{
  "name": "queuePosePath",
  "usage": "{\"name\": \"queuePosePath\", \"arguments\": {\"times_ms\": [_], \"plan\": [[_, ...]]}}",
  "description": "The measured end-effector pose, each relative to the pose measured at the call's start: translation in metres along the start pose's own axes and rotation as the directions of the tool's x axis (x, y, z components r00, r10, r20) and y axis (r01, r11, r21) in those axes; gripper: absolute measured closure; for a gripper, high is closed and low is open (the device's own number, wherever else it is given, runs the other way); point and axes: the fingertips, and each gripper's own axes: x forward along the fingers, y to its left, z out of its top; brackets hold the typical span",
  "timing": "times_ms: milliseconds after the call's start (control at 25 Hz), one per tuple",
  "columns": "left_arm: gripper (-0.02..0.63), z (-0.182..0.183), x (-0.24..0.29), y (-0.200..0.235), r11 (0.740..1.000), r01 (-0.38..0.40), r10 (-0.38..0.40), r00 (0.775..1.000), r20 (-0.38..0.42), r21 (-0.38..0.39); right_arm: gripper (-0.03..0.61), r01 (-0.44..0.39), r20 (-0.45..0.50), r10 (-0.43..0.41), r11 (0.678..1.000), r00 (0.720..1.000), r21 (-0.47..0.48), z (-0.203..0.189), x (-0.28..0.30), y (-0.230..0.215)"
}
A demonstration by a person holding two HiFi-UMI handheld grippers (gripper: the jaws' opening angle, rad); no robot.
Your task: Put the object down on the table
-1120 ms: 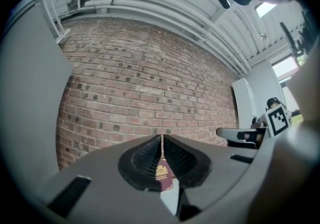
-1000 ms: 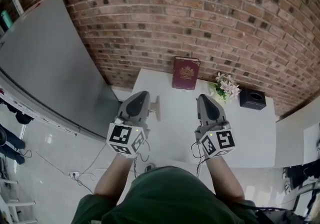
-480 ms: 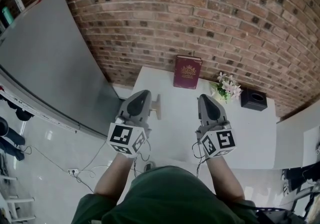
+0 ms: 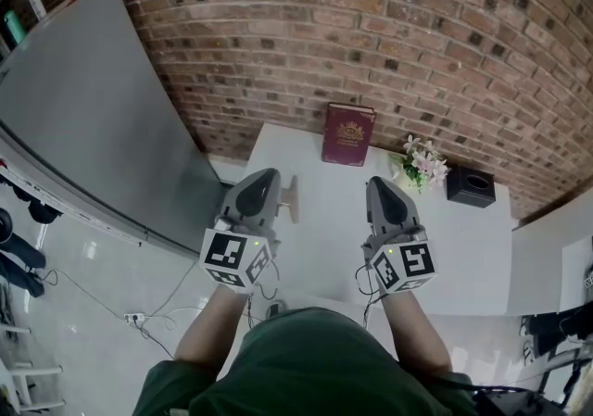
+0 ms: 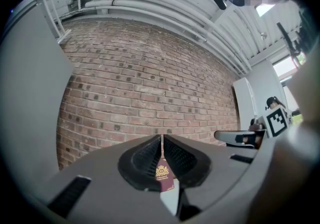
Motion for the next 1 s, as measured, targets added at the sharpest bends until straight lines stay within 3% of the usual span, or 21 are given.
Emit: {"name": "queuePosePath", "arguments": {"times_ms": [1000], "plan": [[0.598, -0.0067, 0.0028, 0.0055, 1.0, 0.001, -0.002, 1.0, -0.017, -0.009, 0.577, 0.001, -0.014, -0.001, 1.0, 1.0, -0.005, -0.0033, 0.0043, 0.0029]]}}
